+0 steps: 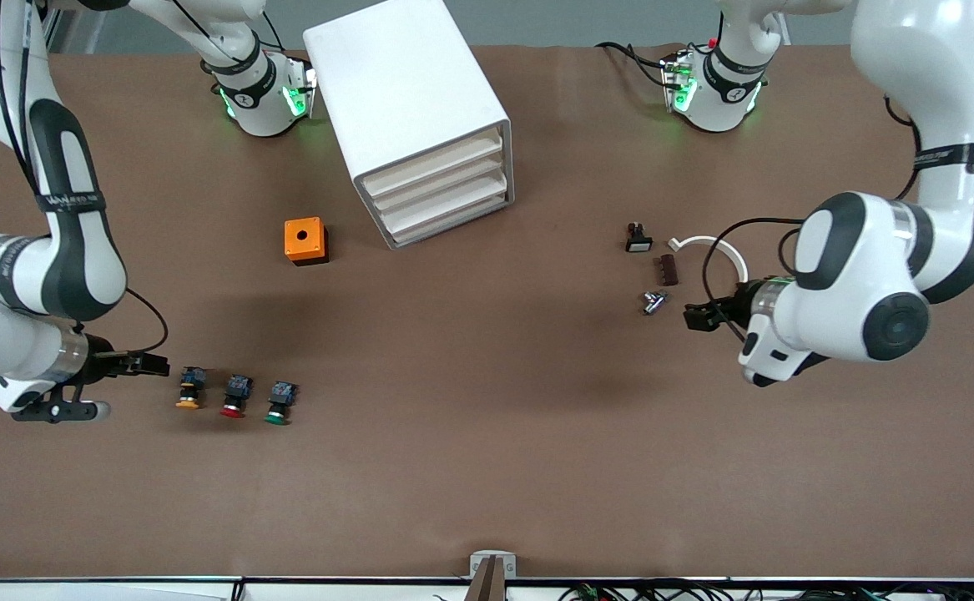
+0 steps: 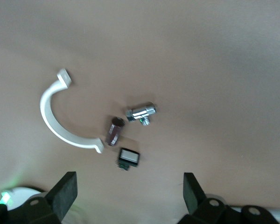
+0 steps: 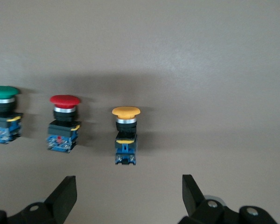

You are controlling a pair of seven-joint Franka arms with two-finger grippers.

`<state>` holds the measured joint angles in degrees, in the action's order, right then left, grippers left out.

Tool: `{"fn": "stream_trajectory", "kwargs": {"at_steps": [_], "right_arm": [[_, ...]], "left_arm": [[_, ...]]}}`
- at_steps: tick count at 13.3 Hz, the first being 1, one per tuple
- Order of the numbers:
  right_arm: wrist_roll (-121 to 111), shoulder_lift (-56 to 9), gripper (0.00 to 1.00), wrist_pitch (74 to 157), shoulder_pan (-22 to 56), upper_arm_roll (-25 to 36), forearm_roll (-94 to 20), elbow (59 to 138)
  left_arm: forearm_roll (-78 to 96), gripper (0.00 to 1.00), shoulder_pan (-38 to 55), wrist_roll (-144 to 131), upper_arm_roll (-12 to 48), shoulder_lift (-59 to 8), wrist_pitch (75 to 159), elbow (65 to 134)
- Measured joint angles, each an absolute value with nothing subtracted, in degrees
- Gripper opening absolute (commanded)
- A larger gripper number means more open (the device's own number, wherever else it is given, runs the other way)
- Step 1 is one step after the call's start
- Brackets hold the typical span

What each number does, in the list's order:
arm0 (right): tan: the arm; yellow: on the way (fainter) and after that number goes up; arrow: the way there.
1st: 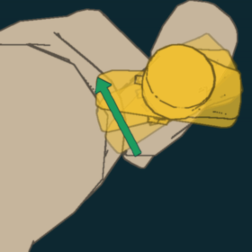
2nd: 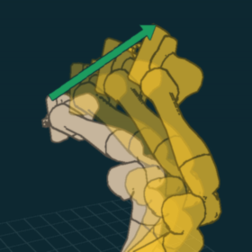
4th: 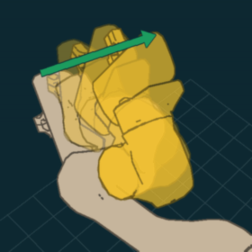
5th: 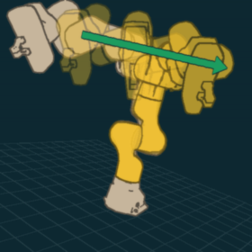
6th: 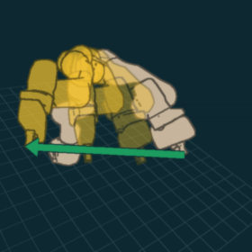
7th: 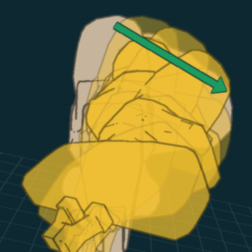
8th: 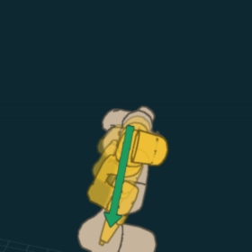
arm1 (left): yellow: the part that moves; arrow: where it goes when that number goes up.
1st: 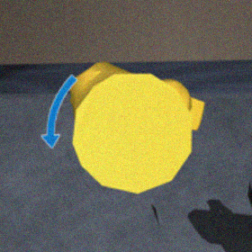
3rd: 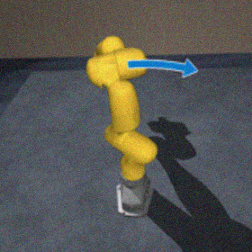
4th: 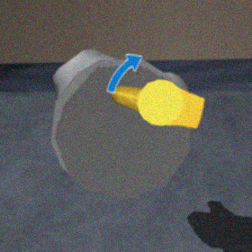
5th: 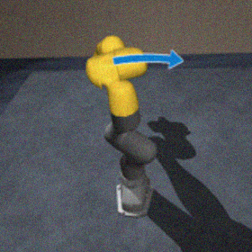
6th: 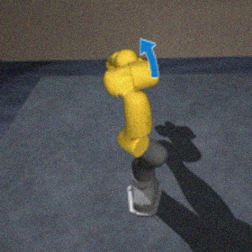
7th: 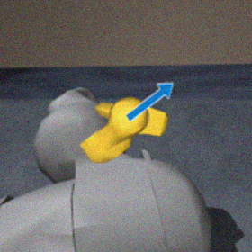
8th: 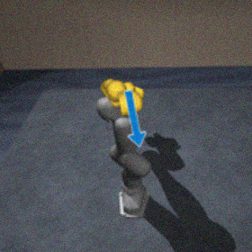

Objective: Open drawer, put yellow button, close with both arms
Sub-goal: 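Reach the right gripper to the yellow button while the left gripper approaches the cabinet, then grasp the yellow button with the right gripper while the left gripper hooks the drawer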

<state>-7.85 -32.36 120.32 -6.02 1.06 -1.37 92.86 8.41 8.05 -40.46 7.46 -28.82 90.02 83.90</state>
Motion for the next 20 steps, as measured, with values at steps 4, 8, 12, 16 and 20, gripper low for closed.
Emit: {"fn": "stream_trajectory", "kwargs": {"at_steps": [4, 8, 12, 16, 20], "right_arm": [[-7.86, -37.67, 1.00, 123.42, -6.02, 0.99, -1.37, 92.93], [-7.86, -39.53, 0.86, 125.44, -6.02, 0.93, -1.39, 94.22], [-7.86, -39.90, 0.52, 125.50, -6.02, 0.63, -1.41, 94.63], [-7.86, -39.90, 0.15, 125.49, -5.99, 0.39, -1.42, 94.70], [-7.85, -39.89, 0.00, 125.53, -5.96, 0.34, -1.42, 94.66]], "left_arm": [[8.50, 1.00, 15.30, -60.65, 7.69, -32.16, 90.24, 82.11], [8.51, 1.00, 23.87, -82.04, 7.78, -36.42, 92.66, 80.63], [13.55, 1.00, 27.19, -99.24, 7.77, -38.40, 92.76, 80.24], [27.05, 1.00, 27.47, -110.57, 7.74, -39.67, 90.18, 80.26], [35.89, 0.95, 28.69, -122.66, 7.77, -40.16, 89.85, 80.26]]}}
